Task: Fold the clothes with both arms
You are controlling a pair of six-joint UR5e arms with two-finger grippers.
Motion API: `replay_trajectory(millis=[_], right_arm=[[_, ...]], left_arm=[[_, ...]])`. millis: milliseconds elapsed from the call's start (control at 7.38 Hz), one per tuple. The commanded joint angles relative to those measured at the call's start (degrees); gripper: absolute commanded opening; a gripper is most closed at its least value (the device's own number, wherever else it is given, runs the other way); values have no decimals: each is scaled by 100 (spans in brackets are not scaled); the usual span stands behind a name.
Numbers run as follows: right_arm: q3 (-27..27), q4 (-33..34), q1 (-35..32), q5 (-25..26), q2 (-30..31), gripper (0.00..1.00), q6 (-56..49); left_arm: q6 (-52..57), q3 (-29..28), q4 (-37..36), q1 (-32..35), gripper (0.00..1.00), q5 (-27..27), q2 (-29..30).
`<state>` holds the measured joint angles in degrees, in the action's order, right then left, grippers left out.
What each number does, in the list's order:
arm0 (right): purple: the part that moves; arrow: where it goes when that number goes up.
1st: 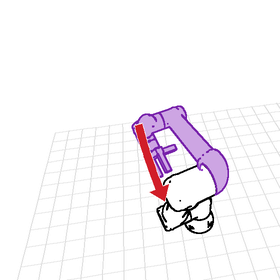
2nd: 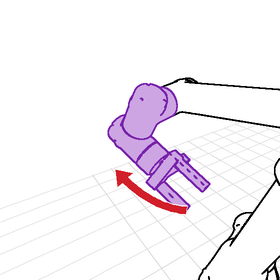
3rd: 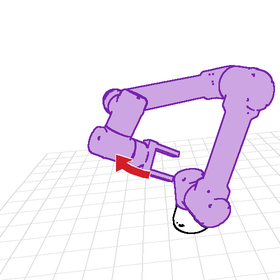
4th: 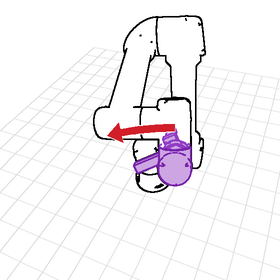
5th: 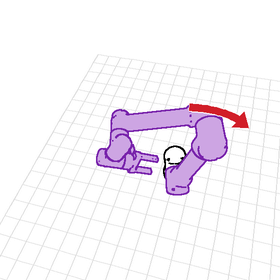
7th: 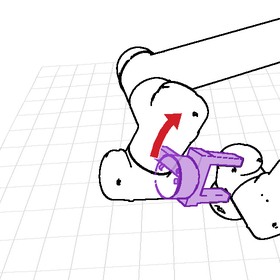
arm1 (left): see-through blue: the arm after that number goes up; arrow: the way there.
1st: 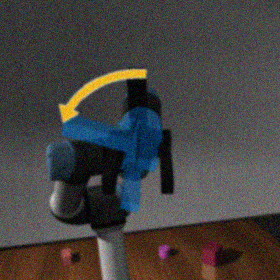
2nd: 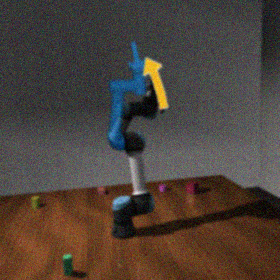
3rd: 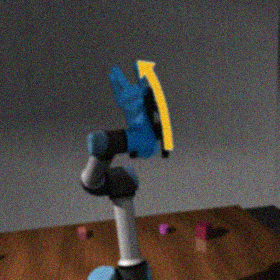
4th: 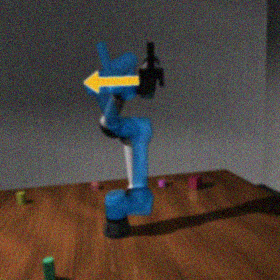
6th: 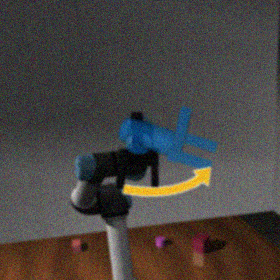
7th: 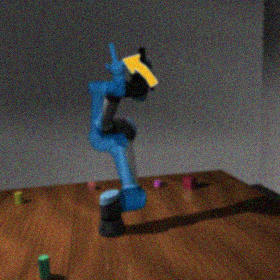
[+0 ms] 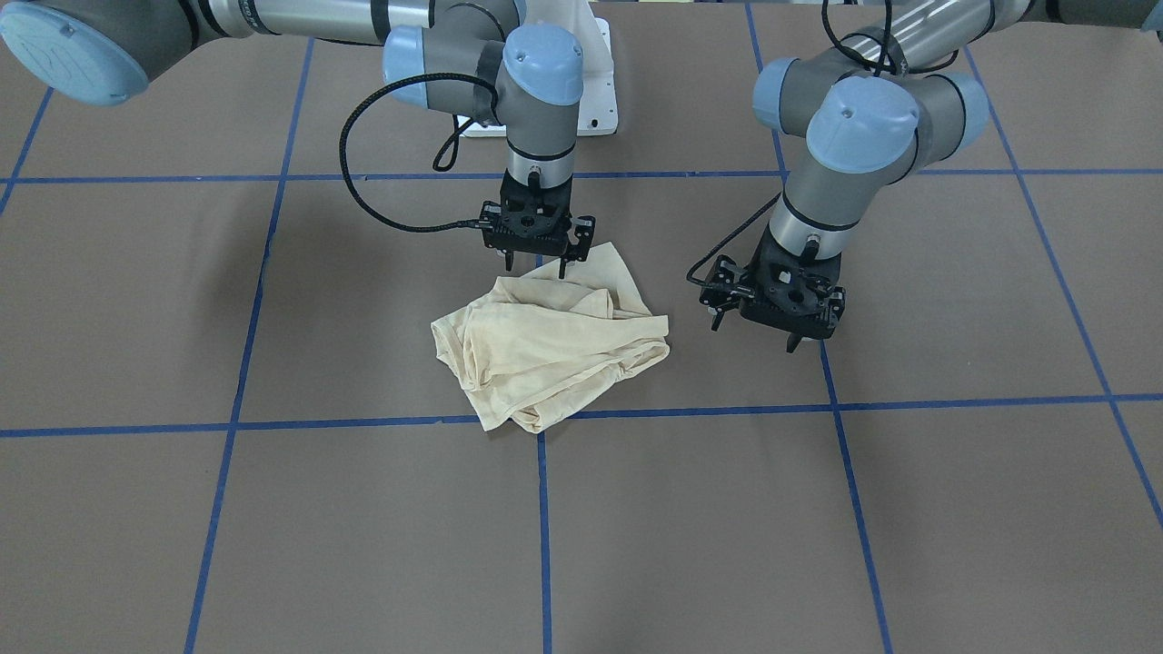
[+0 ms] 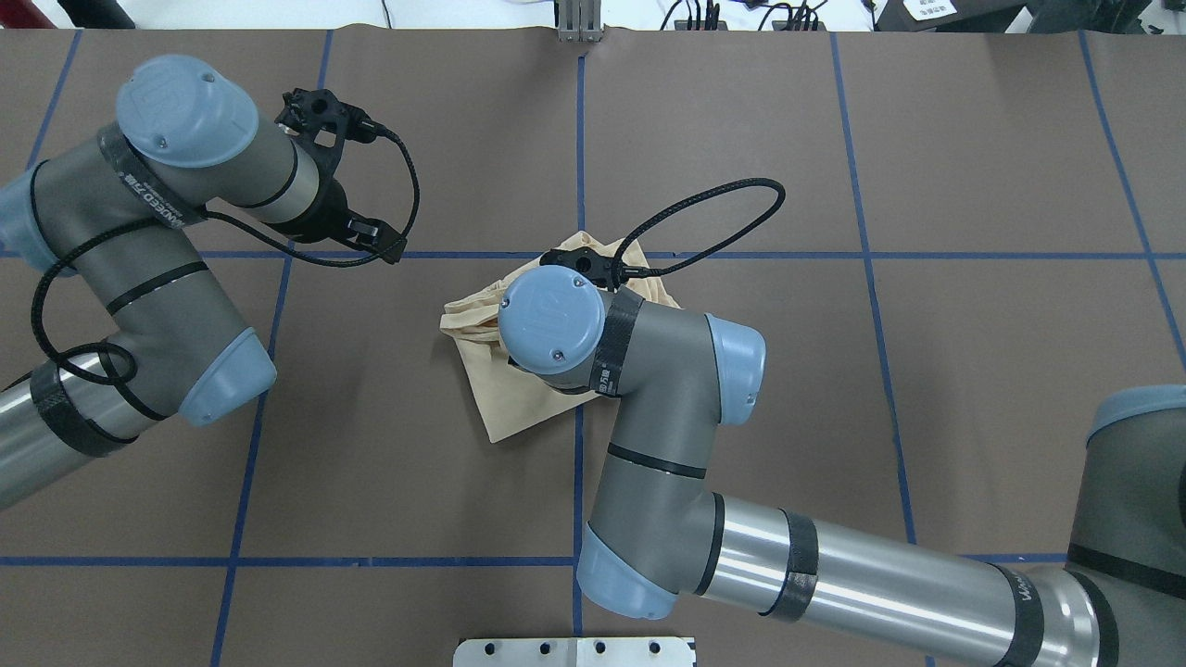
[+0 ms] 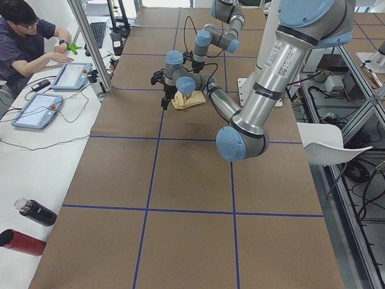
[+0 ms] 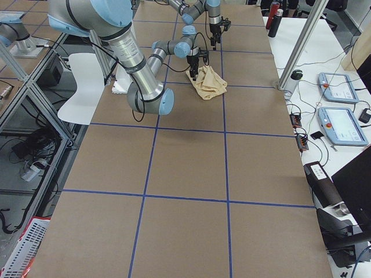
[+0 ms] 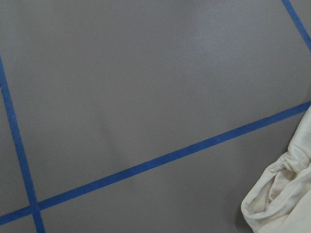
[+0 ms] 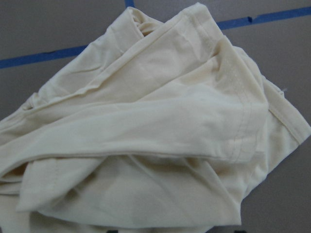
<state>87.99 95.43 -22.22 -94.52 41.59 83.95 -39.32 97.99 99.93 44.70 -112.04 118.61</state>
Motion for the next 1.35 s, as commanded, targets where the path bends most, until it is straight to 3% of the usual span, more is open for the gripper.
replay_trajectory(millis=[0,271,406,677,948,1219], right_arm=[[-141,-41,8,501,-37,40,-185],[-316,-320,-141,715,-46,39,-309],[-648,-827,-238,768,-63,37,-414],[-1378,-1087,-553,918,-544,33,-756],[-1625,-1409,-957,944,-555,29,-1395],[-1926,-1966,-1240,954,-686,31,-1689]], left_arm=[[3,27,-9,3,100,-2,-4],[-6,62,-18,3,100,-97,-13],[-15,71,-18,3,100,-116,-13],[-41,149,-35,12,100,-125,-22],[-50,194,-35,21,100,-125,-57],[-59,229,-35,12,100,-133,-92]])
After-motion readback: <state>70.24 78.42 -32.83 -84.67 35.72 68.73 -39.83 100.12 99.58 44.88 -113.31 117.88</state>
